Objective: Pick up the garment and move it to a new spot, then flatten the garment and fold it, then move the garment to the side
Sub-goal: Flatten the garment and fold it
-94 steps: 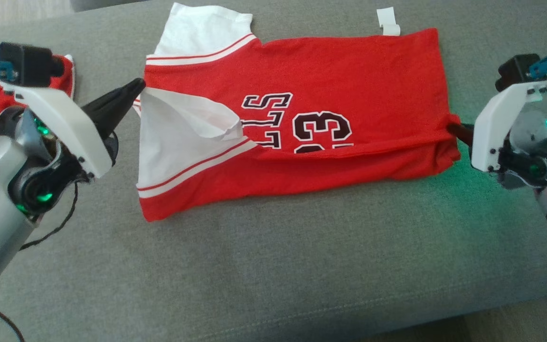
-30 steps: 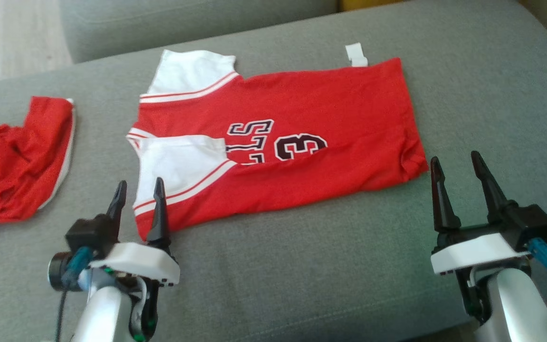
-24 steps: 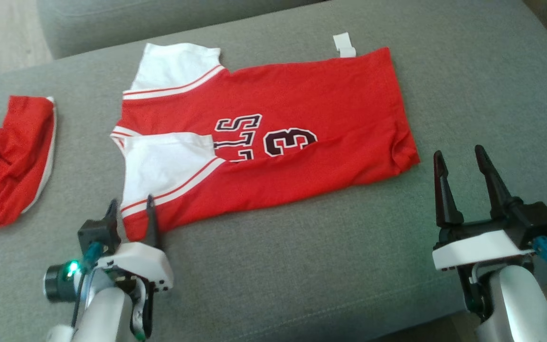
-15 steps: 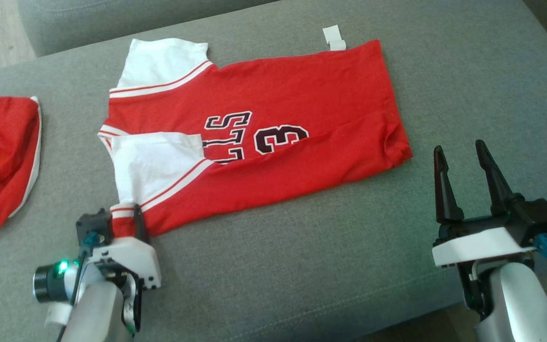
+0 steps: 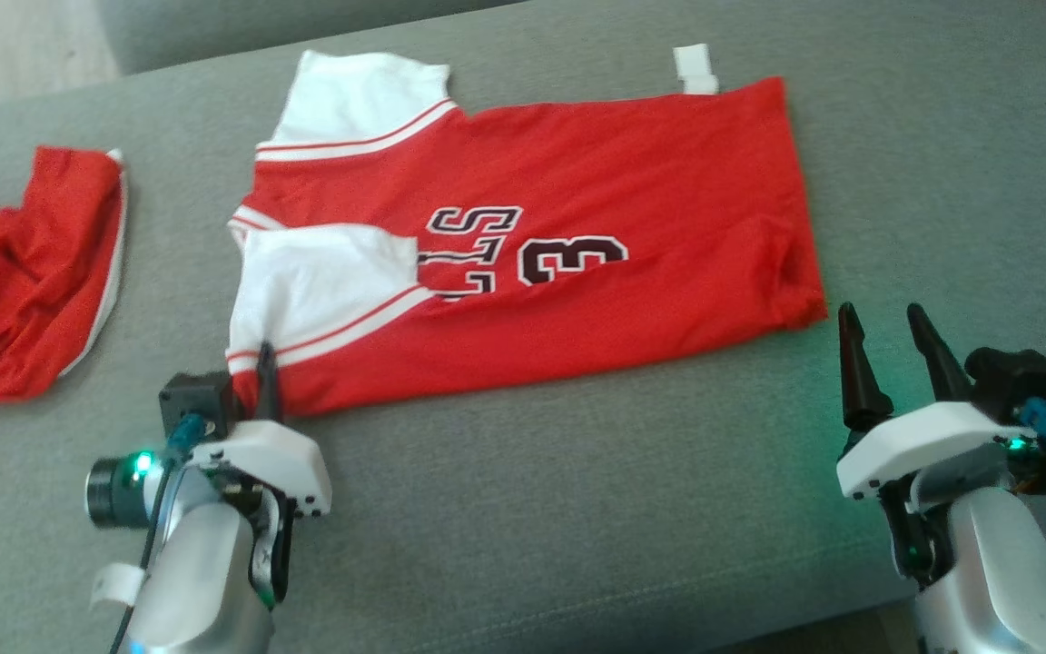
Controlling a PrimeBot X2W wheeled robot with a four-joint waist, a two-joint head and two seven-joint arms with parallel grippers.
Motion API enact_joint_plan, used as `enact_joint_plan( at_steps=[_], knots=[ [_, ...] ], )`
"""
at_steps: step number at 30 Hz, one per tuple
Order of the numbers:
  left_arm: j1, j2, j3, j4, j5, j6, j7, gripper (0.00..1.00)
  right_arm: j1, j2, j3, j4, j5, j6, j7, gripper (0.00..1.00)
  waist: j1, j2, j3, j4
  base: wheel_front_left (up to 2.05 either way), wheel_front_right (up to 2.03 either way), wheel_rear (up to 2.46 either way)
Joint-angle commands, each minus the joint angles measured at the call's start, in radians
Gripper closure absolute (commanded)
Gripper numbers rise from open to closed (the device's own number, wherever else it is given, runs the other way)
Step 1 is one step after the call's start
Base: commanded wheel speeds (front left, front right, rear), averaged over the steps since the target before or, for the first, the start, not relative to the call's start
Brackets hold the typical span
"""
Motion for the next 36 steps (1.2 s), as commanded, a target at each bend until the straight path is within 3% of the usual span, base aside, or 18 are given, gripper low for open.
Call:
enact_joint_plan(
  at_steps=[1, 12, 20, 23, 27, 28, 29, 36],
  knots=[
    [-0.034, 0.021, 0.03, -0.051, 0.002, 0.006, -0.016, 1.0, -0.051, -0.002, 0.01, 0.003, 0.008, -0.001, 0.011, 0.0, 0.0, 0.0, 0.008, 0.022, 0.0, 0.0, 0.0],
    [-0.017, 0.005, -0.033, -0.17, 0.028, -0.023, -0.021, 1.0, -0.202, -0.002, 0.015, 0.286, 0.018, -0.001, -0.027, 0.0, 0.0, 0.0, 0.041, 0.095, 0.0, 0.0, 0.0],
    [-0.017, -0.001, -0.053, -0.193, 0.03, -0.025, -0.021, 1.0, -0.27, -0.002, -0.082, 0.453, -0.117, -0.001, -0.062, 0.0, 0.0, 0.0, 0.052, 0.105, 0.0, 0.0, 0.0],
    [-0.019, 0.0, -0.054, -0.196, 0.03, -0.025, -0.021, 1.0, -0.295, -0.002, -0.11, 0.505, -0.129, -0.001, -0.071, 0.0, 0.0, 0.0, 0.055, 0.105, 0.0, 0.0, 0.0],
    [-0.02, 0.002, -0.055, -0.197, 0.029, -0.027, -0.021, 1.0, -0.329, -0.002, -0.074, 0.581, -0.084, -0.001, -0.083, 0.0, 0.0, 0.0, 0.056, 0.104, 0.0, 0.0, 0.0],
    [-0.02, 0.003, -0.055, -0.197, 0.029, -0.027, -0.021, 1.0, -0.336, -0.002, -0.063, 0.598, -0.072, -0.001, -0.086, 0.22, 0.0, 0.0, 0.054, 0.104, 0.0, 0.0, 0.0],
    [-0.02, 0.004, -0.054, -0.196, 0.028, -0.028, -0.021, 1.0, -0.342, -0.002, -0.051, 0.614, -0.058, -0.001, -0.089, 1.0, 0.0, 0.0, 0.053, 0.103, 0.0, 0.0, 0.0],
    [0.0, 0.016, -0.042, -0.194, 0.02, -0.024, -0.021, 1.0, -0.369, -0.002, 0.011, 0.679, -0.025, -0.001, -0.098, 1.0, 0.0, 0.0, 0.014, 0.094, 0.0, 0.0, 0.0]
  ],
)
